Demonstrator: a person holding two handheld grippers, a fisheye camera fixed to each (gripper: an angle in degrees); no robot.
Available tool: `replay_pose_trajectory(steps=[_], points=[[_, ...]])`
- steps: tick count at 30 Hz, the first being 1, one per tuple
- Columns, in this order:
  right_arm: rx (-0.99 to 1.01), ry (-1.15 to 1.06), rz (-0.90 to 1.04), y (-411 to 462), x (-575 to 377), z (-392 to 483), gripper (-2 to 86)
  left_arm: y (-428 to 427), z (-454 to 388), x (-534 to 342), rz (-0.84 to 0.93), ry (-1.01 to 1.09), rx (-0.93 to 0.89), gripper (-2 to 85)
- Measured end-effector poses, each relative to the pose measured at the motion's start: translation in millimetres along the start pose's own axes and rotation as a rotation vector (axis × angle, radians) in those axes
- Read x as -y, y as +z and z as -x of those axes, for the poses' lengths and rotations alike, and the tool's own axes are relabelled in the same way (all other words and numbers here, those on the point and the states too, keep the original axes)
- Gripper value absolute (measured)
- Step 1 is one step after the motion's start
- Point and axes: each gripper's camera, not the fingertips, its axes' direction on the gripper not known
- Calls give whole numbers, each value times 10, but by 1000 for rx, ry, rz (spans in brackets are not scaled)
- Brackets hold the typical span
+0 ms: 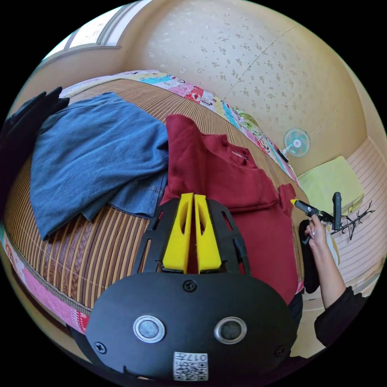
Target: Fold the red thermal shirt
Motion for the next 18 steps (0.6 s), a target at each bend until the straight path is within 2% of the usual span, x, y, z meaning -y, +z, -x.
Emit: replay_pose_trajectory(steps=[3,5,9,15,17,18], points=[[234,-50,-53,21,34,-17,87,-12,12,14,0,3,9,-10],[281,-66,-45,141,136,87,108,-21,20,22,-1,5,13,-10],[180,-103,117,838,233,419,98,-43,82,41,-1,-1,-3,-10],[36,-48,-60,346,-40,386,63,-67,172,71,5,-9,-32,-10],[24,-59,-47,334,-105,294,69,-76,190,76,5,-10,-34,-10],[43,-56,35,449,-94,190,74,-81,203,79,5,-11,-37,-10]])
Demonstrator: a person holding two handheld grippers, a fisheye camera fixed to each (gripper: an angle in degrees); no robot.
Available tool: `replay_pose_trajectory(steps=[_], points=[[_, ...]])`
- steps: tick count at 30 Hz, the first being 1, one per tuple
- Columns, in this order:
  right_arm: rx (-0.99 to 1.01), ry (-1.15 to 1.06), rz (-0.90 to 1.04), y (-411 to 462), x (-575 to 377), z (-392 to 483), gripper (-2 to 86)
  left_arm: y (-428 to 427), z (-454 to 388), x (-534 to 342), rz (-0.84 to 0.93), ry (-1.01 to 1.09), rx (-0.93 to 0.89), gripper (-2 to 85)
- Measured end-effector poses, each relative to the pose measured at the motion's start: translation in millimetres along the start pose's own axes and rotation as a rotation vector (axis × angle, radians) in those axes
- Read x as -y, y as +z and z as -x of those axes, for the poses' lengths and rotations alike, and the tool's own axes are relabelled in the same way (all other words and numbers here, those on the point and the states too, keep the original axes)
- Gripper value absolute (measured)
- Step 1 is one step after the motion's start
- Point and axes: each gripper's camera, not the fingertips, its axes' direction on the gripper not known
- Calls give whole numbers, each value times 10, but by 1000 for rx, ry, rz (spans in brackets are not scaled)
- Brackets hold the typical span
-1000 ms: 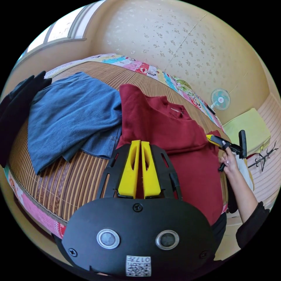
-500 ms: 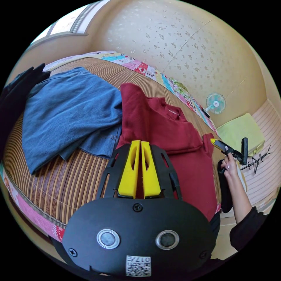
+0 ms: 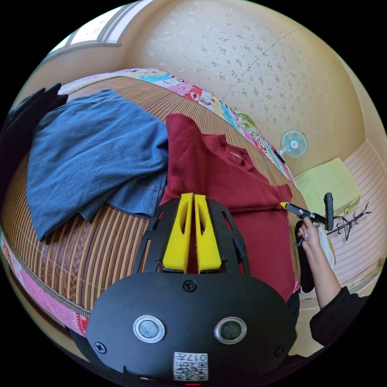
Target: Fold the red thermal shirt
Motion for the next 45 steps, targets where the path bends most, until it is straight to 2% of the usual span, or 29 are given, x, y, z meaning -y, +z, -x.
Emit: replay_pose_trajectory(steps=[1,3,6,9,12,15,19,21,23,25,27,30,32,34,36,39,43,45], points=[[46,20,46,62,1,-149,80,-3,7,1,0,-1,-1,-10],[103,96,-35,-57,-52,-410,93,-14,36,8,0,-4,-8,-10],[-20,370,-133,-234,-52,-951,123,-24,53,15,1,-3,-4,-10],[-30,521,-45,-21,179,-1501,141,-36,61,18,0,1,4,-10],[-141,641,-18,173,348,-1899,143,-47,95,22,0,-2,-4,-10],[-104,714,-27,335,431,-2163,130,-58,130,26,1,-5,-11,-10],[-101,749,-53,417,507,-2248,46,-72,166,28,0,-7,-17,-10],[-228,744,29,428,651,-2108,39,-82,193,28,0,-9,-24,-10],[-371,670,-83,211,795,-1673,35,-89,219,27,-1,-12,-32,-10],[-434,424,-314,-132,954,-714,33,-97,240,27,-1,-14,-36,-10],[-396,198,-443,-305,963,175,33,-108,257,24,-3,-14,-37,-8],[-193,-200,-592,-404,544,1662,32,-135,296,9,-14,-19,-51,-3],[-63,-355,-576,-206,134,2400,32,-173,337,-16,-37,-20,-87,8],[-1,-495,-353,426,-392,3147,30,-216,387,-44,-64,-20,-135,45],[-52,-553,-142,984,-732,3441,24,-260,457,-68,-89,-28,-192,64],[-209,-546,-295,758,-1105,3564,14,-240,486,-55,-82,-33,-219,78],[-150,-565,-145,537,-1144,3409,26,-183,445,-13,-49,-30,-191,79],[-75,-506,-168,428,-1077,3213,50,-176,447,-11,-50,-38,-184,74]])
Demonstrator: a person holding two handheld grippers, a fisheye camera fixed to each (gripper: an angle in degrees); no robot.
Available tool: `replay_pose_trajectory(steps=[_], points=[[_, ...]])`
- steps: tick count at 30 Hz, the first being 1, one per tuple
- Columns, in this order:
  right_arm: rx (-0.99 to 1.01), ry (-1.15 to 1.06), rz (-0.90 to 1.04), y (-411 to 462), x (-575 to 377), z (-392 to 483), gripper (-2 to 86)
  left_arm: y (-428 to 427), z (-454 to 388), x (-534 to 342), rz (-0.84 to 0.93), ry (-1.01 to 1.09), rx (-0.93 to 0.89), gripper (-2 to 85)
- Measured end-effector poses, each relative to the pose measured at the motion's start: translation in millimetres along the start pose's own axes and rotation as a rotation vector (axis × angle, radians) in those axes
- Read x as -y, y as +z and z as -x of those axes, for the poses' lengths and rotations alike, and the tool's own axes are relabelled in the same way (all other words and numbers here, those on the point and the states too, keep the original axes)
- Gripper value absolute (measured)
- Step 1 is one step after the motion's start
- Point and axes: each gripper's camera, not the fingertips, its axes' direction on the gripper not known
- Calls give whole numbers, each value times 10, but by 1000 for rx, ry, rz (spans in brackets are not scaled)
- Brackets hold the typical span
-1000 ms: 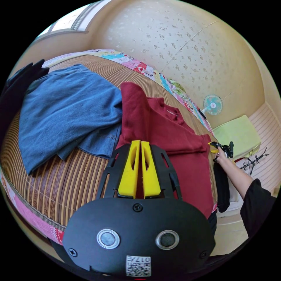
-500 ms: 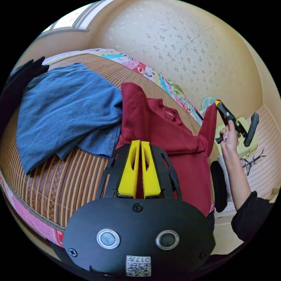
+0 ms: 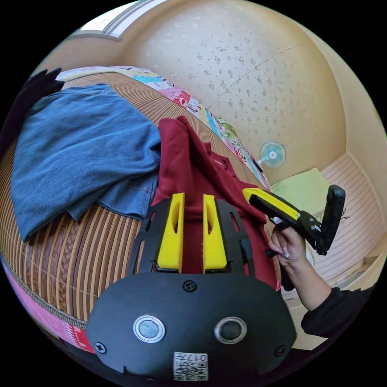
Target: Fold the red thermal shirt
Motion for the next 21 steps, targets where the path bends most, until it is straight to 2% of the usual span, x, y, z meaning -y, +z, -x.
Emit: replay_pose_trajectory(steps=[5,6,9,11,13,15,17,19,21], points=[[283,-20,-63,89,297,-135,118,17,37,0,-3,-17,-23,66],[302,-19,-28,248,416,-87,112,25,35,1,-3,-17,-26,65],[190,41,76,672,644,-42,52,42,21,-1,-6,-16,-30,66],[168,118,25,629,628,-165,46,51,8,-1,-11,-16,-34,67],[360,225,-175,208,387,-370,43,71,-8,4,-13,-15,-39,70],[468,171,-282,0,154,-371,44,120,-30,20,-4,-18,-41,71],[495,131,-207,97,37,-329,49,141,-45,18,-4,-21,-43,71],[507,128,90,534,-2,-391,63,158,-57,10,-9,-24,-48,70],[707,186,45,430,-112,-664,70,185,-69,8,-12,-31,-64,68]])
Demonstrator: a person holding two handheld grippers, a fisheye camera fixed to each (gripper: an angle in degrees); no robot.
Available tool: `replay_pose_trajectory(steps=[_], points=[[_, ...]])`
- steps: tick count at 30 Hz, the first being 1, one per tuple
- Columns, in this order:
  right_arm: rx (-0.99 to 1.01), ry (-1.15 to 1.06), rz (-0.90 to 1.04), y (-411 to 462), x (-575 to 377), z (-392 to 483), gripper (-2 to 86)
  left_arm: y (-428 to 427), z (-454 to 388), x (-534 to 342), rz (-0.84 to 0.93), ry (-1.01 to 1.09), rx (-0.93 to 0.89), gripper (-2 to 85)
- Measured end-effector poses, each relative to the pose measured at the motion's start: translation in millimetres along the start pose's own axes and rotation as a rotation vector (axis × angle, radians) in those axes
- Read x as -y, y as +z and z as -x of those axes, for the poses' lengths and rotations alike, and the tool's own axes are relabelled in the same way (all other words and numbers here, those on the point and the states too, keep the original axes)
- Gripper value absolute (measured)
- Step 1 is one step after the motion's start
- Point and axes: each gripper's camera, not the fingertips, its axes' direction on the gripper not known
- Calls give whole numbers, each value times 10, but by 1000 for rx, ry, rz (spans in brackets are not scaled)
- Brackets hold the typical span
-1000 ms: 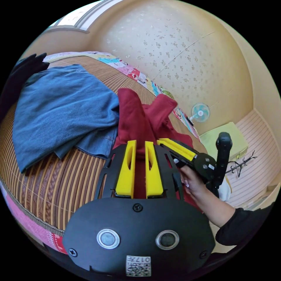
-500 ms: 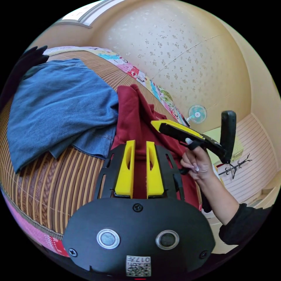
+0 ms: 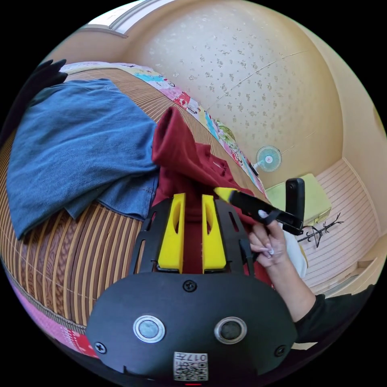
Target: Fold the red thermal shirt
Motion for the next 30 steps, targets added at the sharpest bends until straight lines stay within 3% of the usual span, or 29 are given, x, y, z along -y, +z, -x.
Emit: replay_pose_trajectory(steps=[3,10,16,19,30], points=[[36,41,-143,-613,-312,1,77,38,-49,-6,-5,-4,-1,66],[-373,82,-183,-1617,-1574,240,81,-89,-561,-181,-28,80,181,90],[-513,203,-73,-1793,-2343,273,87,-251,-1061,-898,191,158,307,100],[-590,258,-85,-1770,-2529,323,75,-4,-1160,-1172,253,216,396,64],[-676,295,43,-1382,-1513,-355,18,1360,-1551,40,311,450,574,10]])
